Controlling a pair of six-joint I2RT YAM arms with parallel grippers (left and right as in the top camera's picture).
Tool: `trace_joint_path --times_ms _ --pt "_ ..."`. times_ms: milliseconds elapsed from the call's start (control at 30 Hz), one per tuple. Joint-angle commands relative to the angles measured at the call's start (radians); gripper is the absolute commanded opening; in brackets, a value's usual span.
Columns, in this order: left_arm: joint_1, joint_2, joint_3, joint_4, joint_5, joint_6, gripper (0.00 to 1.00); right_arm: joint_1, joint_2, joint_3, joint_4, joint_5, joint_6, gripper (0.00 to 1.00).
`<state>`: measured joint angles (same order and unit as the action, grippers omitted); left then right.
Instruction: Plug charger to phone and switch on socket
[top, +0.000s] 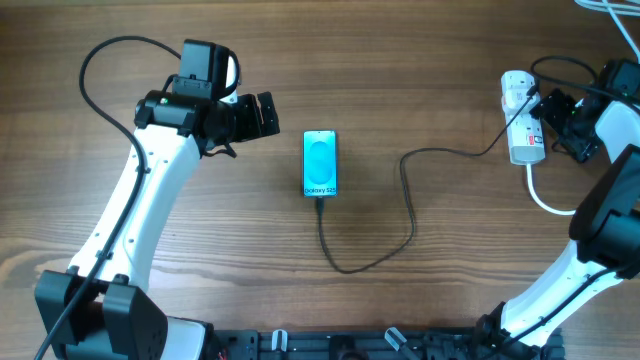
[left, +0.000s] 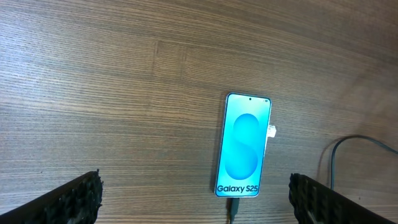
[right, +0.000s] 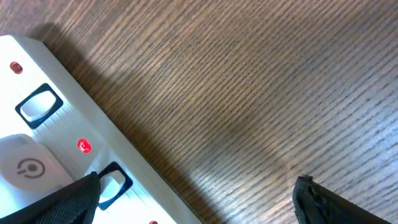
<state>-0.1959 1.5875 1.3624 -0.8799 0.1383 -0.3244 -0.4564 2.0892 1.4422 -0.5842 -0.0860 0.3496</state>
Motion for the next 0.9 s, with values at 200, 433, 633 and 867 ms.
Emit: trace_joint_path --times_ms 200,433,633,867 --pt "0.005 0.004 -0.001 0.0 -0.013 0.002 1.0 0.05 -0.131 -0.021 -0.2 -0.043 -0.032 1.0" --pt "0.005 0.004 -0.001 0.0 -0.013 0.002 1.0 0.052 -0.351 -0.029 -0.36 -0.047 -0.024 1.0" --pt "0.005 0.004 -0.001 0.0 -0.013 0.002 1.0 0.106 -0.594 -0.076 -0.466 -0.047 -0.035 1.0" --pt "0.005 0.004 -0.001 0.0 -0.013 0.002 1.0 0.274 -1.002 -0.309 -0.447 -0.046 -0.032 1.0"
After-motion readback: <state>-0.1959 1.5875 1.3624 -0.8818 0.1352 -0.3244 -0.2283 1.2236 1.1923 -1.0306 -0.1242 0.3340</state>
